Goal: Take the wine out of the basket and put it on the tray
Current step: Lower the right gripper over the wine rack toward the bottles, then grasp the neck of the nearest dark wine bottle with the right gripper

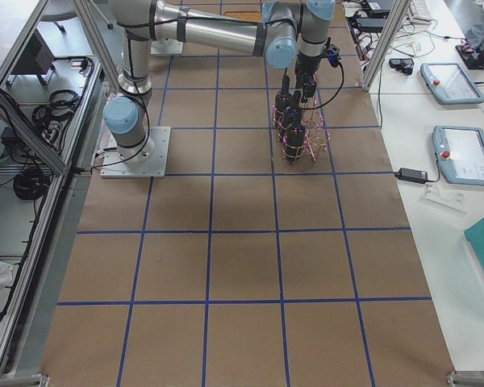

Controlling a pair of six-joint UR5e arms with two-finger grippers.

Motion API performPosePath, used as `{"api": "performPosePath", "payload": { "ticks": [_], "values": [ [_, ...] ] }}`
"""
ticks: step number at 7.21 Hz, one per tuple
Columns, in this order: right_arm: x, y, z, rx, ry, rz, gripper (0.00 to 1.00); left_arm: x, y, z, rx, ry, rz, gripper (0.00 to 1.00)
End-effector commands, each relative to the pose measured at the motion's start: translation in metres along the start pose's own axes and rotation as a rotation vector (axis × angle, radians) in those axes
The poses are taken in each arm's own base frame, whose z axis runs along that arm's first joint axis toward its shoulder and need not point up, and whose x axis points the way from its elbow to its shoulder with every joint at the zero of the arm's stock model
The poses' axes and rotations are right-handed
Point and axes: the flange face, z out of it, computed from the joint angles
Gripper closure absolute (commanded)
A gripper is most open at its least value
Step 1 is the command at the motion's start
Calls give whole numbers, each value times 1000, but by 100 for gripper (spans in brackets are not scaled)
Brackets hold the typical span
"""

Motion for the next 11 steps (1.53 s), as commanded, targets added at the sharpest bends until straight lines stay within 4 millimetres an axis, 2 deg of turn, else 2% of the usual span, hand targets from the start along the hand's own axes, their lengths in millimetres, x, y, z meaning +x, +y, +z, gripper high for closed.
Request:
{"api": "performPosePath", "payload": {
  "ticks": [1, 3, 4, 5, 6, 7, 8, 9, 11],
  "values": [
    [10, 8, 5, -38, -11, 17, 29, -1, -1, 2, -1, 2, -2, 0],
    [9, 8, 7, -40, -18, 16, 33, -2, -1, 2, -1, 1, -2, 0],
    [9, 8, 7, -40, -18, 17, 40, -2, 0, 3, -2, 1, -2, 0],
    [10, 7, 8, -41, -15, 17, 54, -2, 0, 4, -4, 1, -2, 0],
    [9, 8, 8, -42, -18, 17, 74, -2, 0, 4, -4, 1, -4, 0],
    [9, 9, 7, -45, -19, 17, 83, -3, 0, 4, -4, 1, -5, 0],
    [9, 9, 5, -42, -18, 17, 87, -3, -1, 4, -1, 1, -5, 0],
    [10, 8, -5, -24, -13, 19, 89, -3, 0, 3, 2, 1, -1, 0],
    [3, 38, -73, -15, -17, 21, 89, -3, 4, -2, 11, -3, -2, 0]
  ]
}}
